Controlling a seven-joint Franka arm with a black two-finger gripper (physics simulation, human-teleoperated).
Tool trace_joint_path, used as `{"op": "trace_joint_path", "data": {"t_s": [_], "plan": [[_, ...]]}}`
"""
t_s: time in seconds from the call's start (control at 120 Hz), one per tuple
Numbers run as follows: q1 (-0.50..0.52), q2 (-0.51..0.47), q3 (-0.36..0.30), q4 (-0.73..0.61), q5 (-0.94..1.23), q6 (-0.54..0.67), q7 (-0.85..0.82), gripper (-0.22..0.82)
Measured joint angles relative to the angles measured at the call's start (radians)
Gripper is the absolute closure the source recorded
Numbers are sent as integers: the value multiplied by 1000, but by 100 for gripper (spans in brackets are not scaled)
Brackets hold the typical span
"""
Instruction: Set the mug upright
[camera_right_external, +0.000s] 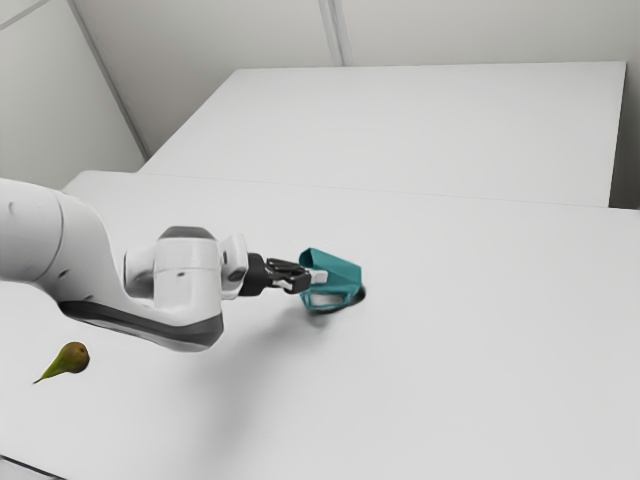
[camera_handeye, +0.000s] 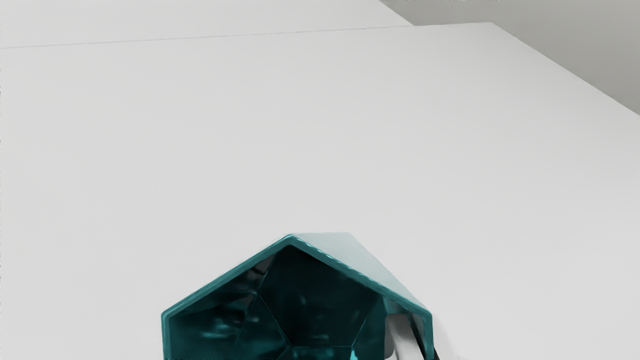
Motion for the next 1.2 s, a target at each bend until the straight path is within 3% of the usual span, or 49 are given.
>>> {"op": "trace_joint_path", "data": {"t_s": [0.158, 0.367, 0.592, 0.808, 1.2], "plan": [[-4, -30, -4, 27, 81, 43, -17, 78], [-4, -100, 5, 54, 565, 67, -181, 78], [32, -245, 17, 48, 1256, -57, -556, 79], [58, -253, 32, 59, 1641, -182, -927, 79], [58, -209, 50, 86, 1826, -287, -1408, 79]]}}
